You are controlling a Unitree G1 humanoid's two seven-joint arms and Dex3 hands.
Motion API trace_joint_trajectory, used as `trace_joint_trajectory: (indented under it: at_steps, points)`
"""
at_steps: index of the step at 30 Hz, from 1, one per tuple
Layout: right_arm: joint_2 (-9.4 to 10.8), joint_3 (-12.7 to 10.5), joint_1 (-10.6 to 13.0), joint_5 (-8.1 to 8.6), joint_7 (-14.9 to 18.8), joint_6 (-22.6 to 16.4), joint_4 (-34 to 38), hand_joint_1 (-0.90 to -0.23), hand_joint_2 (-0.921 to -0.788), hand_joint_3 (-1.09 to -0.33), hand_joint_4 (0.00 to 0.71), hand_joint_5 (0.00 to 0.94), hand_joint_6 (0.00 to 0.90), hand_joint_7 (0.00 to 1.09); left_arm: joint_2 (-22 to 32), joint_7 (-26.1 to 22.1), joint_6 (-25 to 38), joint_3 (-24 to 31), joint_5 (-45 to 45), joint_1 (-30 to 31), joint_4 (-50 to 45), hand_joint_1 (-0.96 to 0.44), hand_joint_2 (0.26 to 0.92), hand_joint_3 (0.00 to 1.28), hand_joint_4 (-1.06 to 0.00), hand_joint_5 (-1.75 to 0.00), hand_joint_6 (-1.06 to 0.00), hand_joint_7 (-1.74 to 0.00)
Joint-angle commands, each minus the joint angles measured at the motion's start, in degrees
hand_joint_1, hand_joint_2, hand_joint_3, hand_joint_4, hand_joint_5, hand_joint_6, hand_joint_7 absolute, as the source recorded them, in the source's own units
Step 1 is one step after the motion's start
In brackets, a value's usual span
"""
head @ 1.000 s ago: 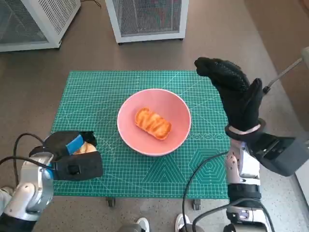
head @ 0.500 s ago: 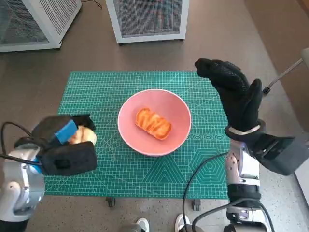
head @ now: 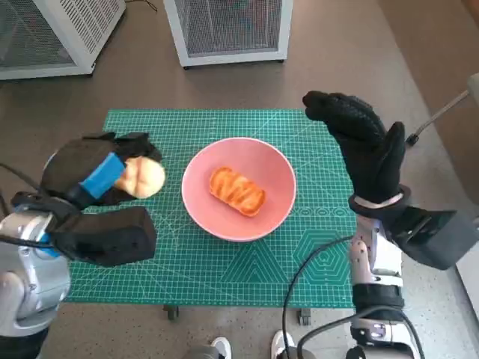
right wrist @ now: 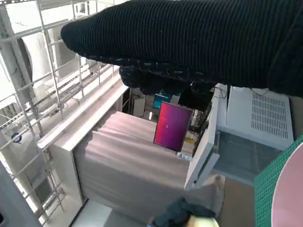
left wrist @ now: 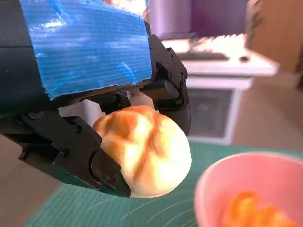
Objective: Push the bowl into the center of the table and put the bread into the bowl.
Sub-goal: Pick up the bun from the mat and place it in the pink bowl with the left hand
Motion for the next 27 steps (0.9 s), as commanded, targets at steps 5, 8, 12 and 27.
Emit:
trace_joint_trajectory:
  at_steps: [5,8,12,27]
  points:
    - [-0.6,-0.2,-0.1,0.27,0.8,0.3,0.8,-0.671,-0.921,-0.774,0.206,0.0,0.12,0.36,-3.6,0.5,-3.6,-4.7,0.8,-8.5,0.9,0.0,0.903,0.01,-0.83,-1.03,-0.7,-1.09]
    - [-0.7,-0.2,-0.2,0.21,0.9,0.0,1.0,-0.671,-0.921,-0.774,0.206,0.0,0.12,0.36,-5.4,0.4,-5.0,-6.7,0.8,-11.3,2.9,0.0,0.903,0.01,-0.83,-1.02,-0.69,-1.09]
    - [-0.8,-0.3,-0.4,0.12,1.1,-0.3,1.5,-0.668,-0.921,-0.775,0.205,0.0,0.119,0.36,-7.6,1.3,-7.6,-9.0,0.7,-14.5,6.6,0.0,0.903,0.01,-0.84,-1.02,-0.69,-1.09]
    - [-1.7,-0.5,-0.3,0.63,1.3,-0.1,1.0,-0.67,-0.921,-0.773,0.205,0.0,0.119,0.36,-13.6,3.0,-14.4,-15.0,0.6,-22.2,21.1,0.0,0.919,0.02,-0.79,-1.07,-0.65,-1.12]
